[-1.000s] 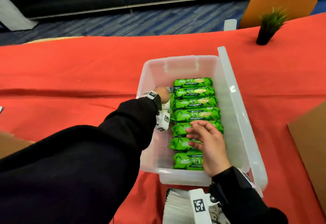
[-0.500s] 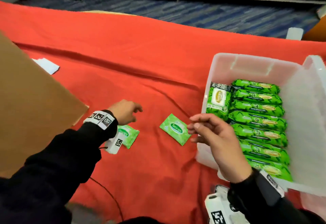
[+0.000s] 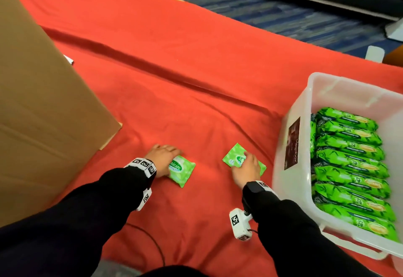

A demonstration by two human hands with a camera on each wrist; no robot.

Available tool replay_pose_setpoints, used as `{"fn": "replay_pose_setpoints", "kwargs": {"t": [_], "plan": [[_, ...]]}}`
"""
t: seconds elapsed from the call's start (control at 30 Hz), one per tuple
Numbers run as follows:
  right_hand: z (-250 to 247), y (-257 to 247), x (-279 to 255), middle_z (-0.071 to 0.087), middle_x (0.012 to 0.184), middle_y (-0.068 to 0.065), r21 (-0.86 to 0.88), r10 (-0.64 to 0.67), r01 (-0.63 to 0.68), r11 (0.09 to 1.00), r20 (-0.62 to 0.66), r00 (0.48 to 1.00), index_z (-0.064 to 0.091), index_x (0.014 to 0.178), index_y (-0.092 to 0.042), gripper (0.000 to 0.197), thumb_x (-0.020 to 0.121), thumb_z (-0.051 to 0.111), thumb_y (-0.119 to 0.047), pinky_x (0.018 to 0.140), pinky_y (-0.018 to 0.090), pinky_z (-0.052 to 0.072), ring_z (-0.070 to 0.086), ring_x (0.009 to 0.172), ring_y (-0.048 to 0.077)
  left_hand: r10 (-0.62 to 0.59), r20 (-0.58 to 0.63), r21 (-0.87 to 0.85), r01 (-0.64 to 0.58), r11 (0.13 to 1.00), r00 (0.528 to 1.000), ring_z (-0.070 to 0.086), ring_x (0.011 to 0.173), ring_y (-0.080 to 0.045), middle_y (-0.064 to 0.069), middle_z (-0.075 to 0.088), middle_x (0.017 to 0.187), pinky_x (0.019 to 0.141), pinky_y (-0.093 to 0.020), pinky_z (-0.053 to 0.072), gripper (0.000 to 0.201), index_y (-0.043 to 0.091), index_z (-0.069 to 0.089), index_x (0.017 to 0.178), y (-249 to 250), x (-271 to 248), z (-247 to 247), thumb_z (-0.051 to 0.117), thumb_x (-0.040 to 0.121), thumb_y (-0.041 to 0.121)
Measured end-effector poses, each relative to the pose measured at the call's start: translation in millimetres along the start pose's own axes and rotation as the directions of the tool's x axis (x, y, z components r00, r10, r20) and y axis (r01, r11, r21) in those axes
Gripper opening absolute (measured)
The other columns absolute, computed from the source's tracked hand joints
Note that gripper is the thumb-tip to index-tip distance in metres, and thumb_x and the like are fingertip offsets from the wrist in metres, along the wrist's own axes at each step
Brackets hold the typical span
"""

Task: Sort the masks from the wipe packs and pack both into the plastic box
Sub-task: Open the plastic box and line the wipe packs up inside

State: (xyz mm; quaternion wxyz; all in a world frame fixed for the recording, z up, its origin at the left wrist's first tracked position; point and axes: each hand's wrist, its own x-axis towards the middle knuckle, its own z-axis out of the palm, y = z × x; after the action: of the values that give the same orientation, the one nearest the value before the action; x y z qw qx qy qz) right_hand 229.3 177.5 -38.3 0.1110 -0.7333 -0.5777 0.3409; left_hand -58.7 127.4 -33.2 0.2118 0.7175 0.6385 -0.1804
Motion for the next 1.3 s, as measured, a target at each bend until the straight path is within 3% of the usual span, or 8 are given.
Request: {"fn": "replay_pose_setpoints", "kwargs": {"t": [0.2, 0.47, 0.53, 0.63, 0.73, 0.83, 1.13, 1.3], "plan": [[10, 20, 26, 0.016, 0.169, 0.005, -0.335, 0.111, -0.095, 0.937, 0.027, 0.993, 0.022, 0.158, -0.016, 0.084, 0.086, 0.064, -0.020, 0.121, 0.057, 0.017, 0.012, 0.156, 0.026, -0.050, -0.082, 0.037, 0.054, 0.998, 0.995, 0.044, 0.121, -0.020, 0.007, 0.051, 0.125, 0.104, -0.038, 0.033, 0.083, 0.042, 0.050, 0.139, -3, 7, 6, 0.079, 0.063, 0.060], [2, 16, 35, 0.055, 0.132, 0.007, -0.481, 0.115, -0.115, 0.869, -0.029, 0.993, 0.052, 0.130, -0.024, 0.060, 0.074, 0.074, -0.032, 0.100, 0.044, 0.042, 0.052, 0.124, 0.032, -0.162, -0.116, -0.524, 0.079, 0.848, 0.980, 0.065, 0.094, -0.027, 0.001, 0.068, 0.091, 0.071, -0.034, 0.042, 0.034, 0.025, 0.057, 0.098, 9, 3, -7, 0.077, 0.081, 0.048], [-5, 8, 31, 0.067, 0.117, 0.008, -0.339, 0.101, -0.070, 0.938, 0.074, 0.992, 0.067, 0.111, -0.020, 0.038, 0.076, 0.070, -0.034, 0.088, 0.038, 0.051, 0.065, 0.106, 0.032, -0.238, -0.155, -0.755, 0.041, 0.655, 0.959, 0.065, 0.086, -0.025, 0.005, 0.067, 0.086, 0.068, -0.034, 0.040, 0.031, 0.023, 0.054, 0.096, 18, 0, -8, 0.080, 0.083, 0.033], [-21, -11, 4, 0.075, 0.094, 0.003, 0.111, 0.081, -0.091, 0.990, 0.090, 0.993, 0.071, 0.096, -0.019, 0.013, 0.084, 0.073, -0.020, 0.077, 0.033, 0.052, 0.071, 0.093, 0.028, -0.379, -0.092, -0.994, -0.063, 0.089, 0.921, 0.071, 0.092, -0.029, -0.004, 0.075, 0.097, 0.078, -0.037, 0.054, 0.020, 0.015, 0.063, 0.104, 38, -10, -14, 0.075, 0.089, 0.009], [-53, -38, -37, 0.079, 0.093, 0.007, 0.631, 0.040, -0.127, 0.765, 0.149, 0.988, 0.071, 0.093, -0.016, 0.014, 0.086, 0.072, -0.004, 0.081, 0.049, 0.061, 0.075, 0.088, 0.030, -0.480, -0.023, -0.967, -0.142, -0.214, 0.877, 0.073, 0.087, -0.024, -0.012, 0.075, 0.106, 0.075, -0.035, 0.056, 0.019, 0.013, 0.068, 0.109, 59, -25, -20, 0.067, 0.093, 0.003], [-107, -58, -72, 0.078, 0.101, 0.013, 0.823, -0.071, -0.149, 0.548, 0.223, 0.972, 0.069, 0.104, -0.007, 0.020, 0.091, 0.063, 0.007, 0.075, 0.040, 0.062, 0.075, 0.085, 0.026, -0.492, 0.061, -0.921, -0.141, -0.364, 0.869, 0.072, 0.080, -0.023, -0.016, 0.074, 0.110, 0.072, -0.035, 0.056, 0.026, 0.011, 0.068, 0.119, 78, -37, -21, 0.063, 0.094, 0.005], [-273, -29, -57, 0.078, 0.099, 0.010, 0.964, -0.060, 0.030, 0.262, -0.015, 0.998, 0.071, 0.102, -0.009, 0.024, 0.093, 0.056, 0.007, 0.083, 0.046, 0.062, 0.075, 0.086, 0.024, -0.435, 0.041, -0.909, -0.147, -0.390, 0.899, 0.075, 0.068, -0.018, -0.011, 0.077, 0.099, 0.054, -0.030, 0.060, 0.027, 0.010, 0.069, 0.120, 145, -55, -71, 0.061, 0.095, 0.004], [-300, 11, 31, 0.075, 0.097, 0.011, 0.811, 0.056, 0.112, 0.574, -0.176, 0.983, 0.069, 0.095, -0.011, 0.029, 0.086, 0.056, 0.013, 0.083, 0.048, 0.062, 0.074, 0.093, 0.031, -0.426, -0.031, -0.928, -0.184, -0.323, 0.904, 0.075, 0.071, -0.017, -0.007, 0.078, 0.094, 0.055, -0.030, 0.059, 0.021, 0.013, 0.070, 0.112, 185, -51, -96, 0.062, 0.095, 0.003]]}}
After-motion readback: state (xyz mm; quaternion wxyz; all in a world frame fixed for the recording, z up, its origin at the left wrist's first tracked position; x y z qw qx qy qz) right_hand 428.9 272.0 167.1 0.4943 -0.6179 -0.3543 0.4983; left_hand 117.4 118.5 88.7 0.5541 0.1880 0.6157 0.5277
